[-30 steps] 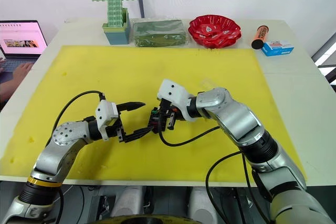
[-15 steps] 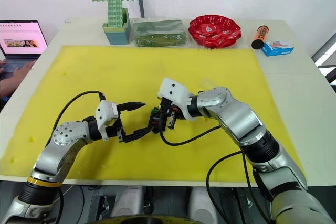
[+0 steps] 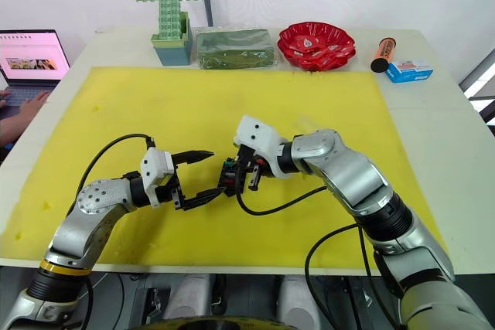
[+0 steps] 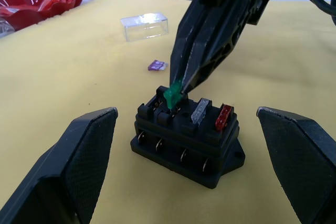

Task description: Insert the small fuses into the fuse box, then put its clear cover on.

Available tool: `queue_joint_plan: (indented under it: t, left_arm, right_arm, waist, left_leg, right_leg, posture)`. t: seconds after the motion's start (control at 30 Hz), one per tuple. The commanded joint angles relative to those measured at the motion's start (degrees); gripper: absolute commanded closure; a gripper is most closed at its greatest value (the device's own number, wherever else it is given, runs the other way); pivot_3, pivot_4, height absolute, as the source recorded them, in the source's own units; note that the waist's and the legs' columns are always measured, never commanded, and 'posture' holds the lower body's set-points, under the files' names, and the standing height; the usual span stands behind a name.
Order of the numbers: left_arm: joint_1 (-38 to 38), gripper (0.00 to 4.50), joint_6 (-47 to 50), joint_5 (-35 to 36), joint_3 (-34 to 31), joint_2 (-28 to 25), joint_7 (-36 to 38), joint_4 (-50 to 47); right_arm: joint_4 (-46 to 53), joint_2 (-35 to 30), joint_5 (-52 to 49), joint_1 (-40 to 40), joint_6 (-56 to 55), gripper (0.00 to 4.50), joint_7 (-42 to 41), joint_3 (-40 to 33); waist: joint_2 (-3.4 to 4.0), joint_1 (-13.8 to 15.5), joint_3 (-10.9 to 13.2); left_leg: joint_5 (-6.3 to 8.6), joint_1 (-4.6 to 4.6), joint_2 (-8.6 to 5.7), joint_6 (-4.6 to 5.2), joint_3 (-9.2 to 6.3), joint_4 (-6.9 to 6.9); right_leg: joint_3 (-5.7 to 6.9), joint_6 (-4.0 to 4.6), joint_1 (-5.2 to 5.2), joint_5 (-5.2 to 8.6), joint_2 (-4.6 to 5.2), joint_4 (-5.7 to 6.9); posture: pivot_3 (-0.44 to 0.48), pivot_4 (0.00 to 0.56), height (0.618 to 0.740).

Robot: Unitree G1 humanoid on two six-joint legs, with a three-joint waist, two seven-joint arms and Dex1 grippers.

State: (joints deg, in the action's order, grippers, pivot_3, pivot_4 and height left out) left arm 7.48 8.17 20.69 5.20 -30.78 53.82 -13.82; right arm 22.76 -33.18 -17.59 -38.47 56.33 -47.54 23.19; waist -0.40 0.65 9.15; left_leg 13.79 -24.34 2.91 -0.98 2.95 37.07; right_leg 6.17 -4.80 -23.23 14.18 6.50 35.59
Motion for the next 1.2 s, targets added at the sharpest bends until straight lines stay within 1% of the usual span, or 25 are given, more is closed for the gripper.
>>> queue_joint_plan:
  t: [0.03, 0.57, 0.83, 1.07, 1.2]
  left_arm:
    - [0.1, 0.00, -0.2, 0.6, -1.0, -0.4, 0.0, -1.6]
    - [-0.1, 0.00, -0.2, 0.7, -1.1, -0.5, -0.3, -1.7]
    - [-0.1, 0.00, -0.2, 0.6, -1.1, -0.5, -0.2, -1.6]
    - [-0.4, 0.00, -0.3, 0.6, -1.2, -0.6, -0.3, -1.8]
    - [-0.2, 0.00, -0.4, 0.6, -1.1, -0.5, -0.3, -1.6]
  right_arm:
    - [0.4, -0.4, 0.7, 0.1, -1.9, 4.45, 0.1, -0.1]
    - [-1.3, -0.3, 0.2, -1.4, -3.1, 4.45, -1.1, -1.8]
    - [-2.4, -0.6, 1.0, -1.1, -4.3, 4.45, -1.3, -1.3]
    - [-1.1, 0.0, -1.9, -1.5, -1.9, 4.45, -1.9, -3.2]
    - [-1.8, 0.4, -1.8, -2.2, -1.7, 4.45, -1.2, -3.5]
  waist:
    - [0.00, 0.0, 0.0]
    - [0.00, 0.0, 0.0]
    - [0.00, 0.0, 0.0]
    - [0.00, 0.0, 0.0]
    - [0.00, 0.0, 0.0]
  left_leg:
    - [0.00, 0.00, 0.00, 0.00, 0.00, 0.00]
    - [0.00, 0.00, 0.00, 0.00, 0.00, 0.00]
    - [0.00, 0.00, 0.00, 0.00, 0.00, 0.00]
    - [0.00, 0.00, 0.00, 0.00, 0.00, 0.00]
    - [0.00, 0.00, 0.00, 0.00, 0.00, 0.00]
  right_leg:
    - [0.00, 0.00, 0.00, 0.00, 0.00, 0.00]
    - [0.00, 0.00, 0.00, 0.00, 0.00, 0.00]
    - [0.00, 0.00, 0.00, 0.00, 0.00, 0.01]
    - [0.00, 0.00, 0.00, 0.00, 0.00, 0.01]
    - [0.00, 0.00, 0.00, 0.00, 0.00, 0.01]
  posture:
    - [0.000, 0.150, 0.740]
    - [0.000, 0.150, 0.740]
    - [0.000, 0.150, 0.740]
    - [0.000, 0.150, 0.740]
    - [0.000, 0.150, 0.740]
